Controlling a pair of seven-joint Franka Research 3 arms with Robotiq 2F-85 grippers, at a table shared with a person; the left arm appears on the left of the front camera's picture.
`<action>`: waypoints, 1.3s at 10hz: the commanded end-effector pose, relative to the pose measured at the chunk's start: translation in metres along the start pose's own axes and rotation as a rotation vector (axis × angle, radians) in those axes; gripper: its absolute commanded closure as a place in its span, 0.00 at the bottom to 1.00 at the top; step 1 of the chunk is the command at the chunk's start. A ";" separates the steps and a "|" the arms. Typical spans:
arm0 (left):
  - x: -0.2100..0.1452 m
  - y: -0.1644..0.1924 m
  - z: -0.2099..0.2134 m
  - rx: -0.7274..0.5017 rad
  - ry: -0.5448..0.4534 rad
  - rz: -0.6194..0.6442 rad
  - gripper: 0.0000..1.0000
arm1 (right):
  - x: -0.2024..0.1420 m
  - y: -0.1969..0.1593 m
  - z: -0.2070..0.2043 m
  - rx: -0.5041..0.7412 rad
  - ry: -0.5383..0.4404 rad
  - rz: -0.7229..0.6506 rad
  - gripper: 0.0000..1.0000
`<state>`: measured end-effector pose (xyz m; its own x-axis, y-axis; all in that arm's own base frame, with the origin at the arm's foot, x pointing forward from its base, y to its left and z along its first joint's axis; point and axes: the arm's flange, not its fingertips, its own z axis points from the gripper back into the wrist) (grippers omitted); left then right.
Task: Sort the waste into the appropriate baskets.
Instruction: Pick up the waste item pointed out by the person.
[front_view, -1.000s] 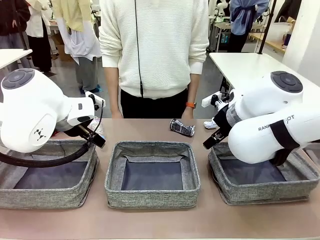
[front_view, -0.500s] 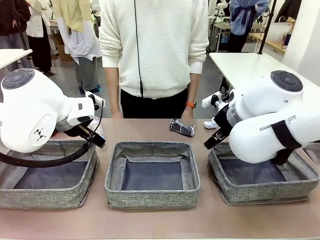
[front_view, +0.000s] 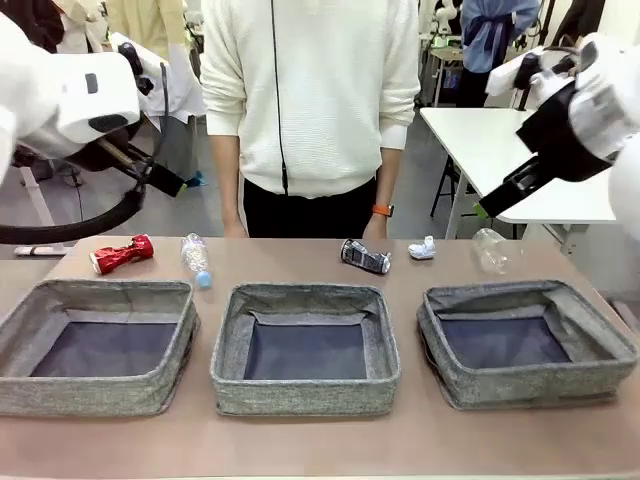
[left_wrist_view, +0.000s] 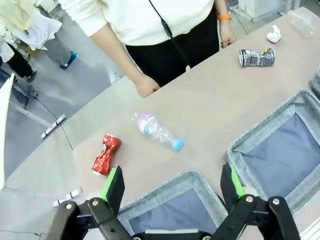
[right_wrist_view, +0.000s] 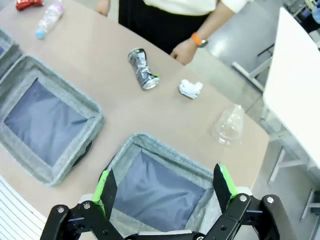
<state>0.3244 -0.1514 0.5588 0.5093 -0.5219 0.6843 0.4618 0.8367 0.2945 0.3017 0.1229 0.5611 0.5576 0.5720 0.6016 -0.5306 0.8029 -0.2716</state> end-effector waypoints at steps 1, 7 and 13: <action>0.000 0.001 -0.021 -0.013 0.006 0.001 0.00 | 0.004 -0.001 -0.017 0.000 0.008 -0.002 0.00; -0.104 0.145 -0.002 -0.791 -0.012 0.340 0.00 | -0.100 -0.109 0.024 0.841 -0.118 -0.841 0.00; -0.230 0.224 0.019 -0.809 -0.170 0.725 0.00 | -0.235 -0.207 0.012 0.905 -0.205 -1.098 0.00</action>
<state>0.2916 0.1916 0.4426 0.8171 0.2305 0.5284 0.3309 0.5631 -0.7572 0.2760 -0.2192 0.4514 0.8450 -0.4866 0.2216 -0.0766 0.3000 0.9509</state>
